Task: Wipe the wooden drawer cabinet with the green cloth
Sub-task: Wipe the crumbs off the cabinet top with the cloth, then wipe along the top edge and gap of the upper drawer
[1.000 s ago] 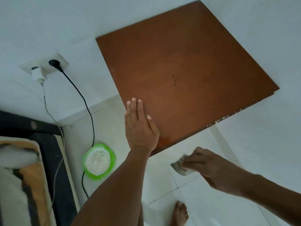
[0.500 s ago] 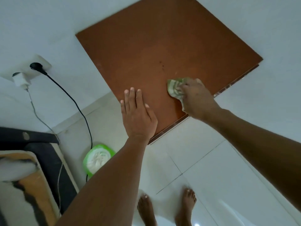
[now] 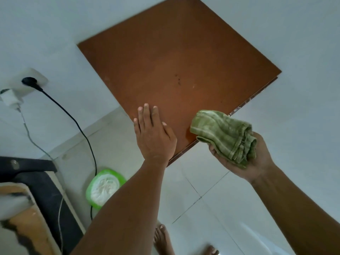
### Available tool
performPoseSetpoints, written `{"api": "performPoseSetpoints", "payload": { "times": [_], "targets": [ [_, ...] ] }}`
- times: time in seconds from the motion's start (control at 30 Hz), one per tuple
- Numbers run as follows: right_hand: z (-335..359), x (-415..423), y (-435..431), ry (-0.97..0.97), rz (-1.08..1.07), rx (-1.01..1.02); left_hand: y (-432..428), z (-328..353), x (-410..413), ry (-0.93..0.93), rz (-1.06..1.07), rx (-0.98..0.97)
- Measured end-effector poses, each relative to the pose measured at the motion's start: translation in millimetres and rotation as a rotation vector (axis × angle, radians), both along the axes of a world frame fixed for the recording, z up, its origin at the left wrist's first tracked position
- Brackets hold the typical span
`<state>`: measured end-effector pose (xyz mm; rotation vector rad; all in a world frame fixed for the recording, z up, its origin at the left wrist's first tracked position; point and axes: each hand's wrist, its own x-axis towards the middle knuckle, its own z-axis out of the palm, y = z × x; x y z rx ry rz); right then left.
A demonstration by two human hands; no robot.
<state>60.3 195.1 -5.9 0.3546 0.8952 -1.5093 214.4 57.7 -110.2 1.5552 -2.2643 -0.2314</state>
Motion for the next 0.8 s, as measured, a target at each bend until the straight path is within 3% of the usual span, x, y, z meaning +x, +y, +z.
{"api": "performPoseSetpoints", "payload": {
  "times": [0.23,0.33,0.47,0.6,0.63,0.73,0.8],
  "targets": [
    [-7.9,6.0,-2.4,-0.073,0.055,-0.055,1.0,-0.1,-0.2,0.011,0.014,-0.003],
    [-7.9,-5.5,-2.7,0.091,0.205,-0.029,1.2,-1.5,0.0,0.000,0.012,-0.003],
    [2.7,-18.0,-19.0,0.724,0.421,0.061,0.9,-1.0,-0.7,-0.016,0.012,0.005],
    [-3.0,-37.4,-60.5,1.768,0.528,0.092,-0.8,-1.6,0.5,-0.058,0.006,0.029],
    [-10.0,-42.2,-74.1,1.912,0.614,0.052,-1.9,-2.0,-0.3,-0.058,0.010,0.030],
    [-42.5,-45.9,-101.4,2.080,1.033,0.001,-3.9,-2.6,0.0,-0.052,0.021,0.034],
    [-63.1,-44.5,-107.0,2.248,1.147,-0.002,-3.5,-1.9,0.5,-0.057,0.013,0.046]
  ]
}}
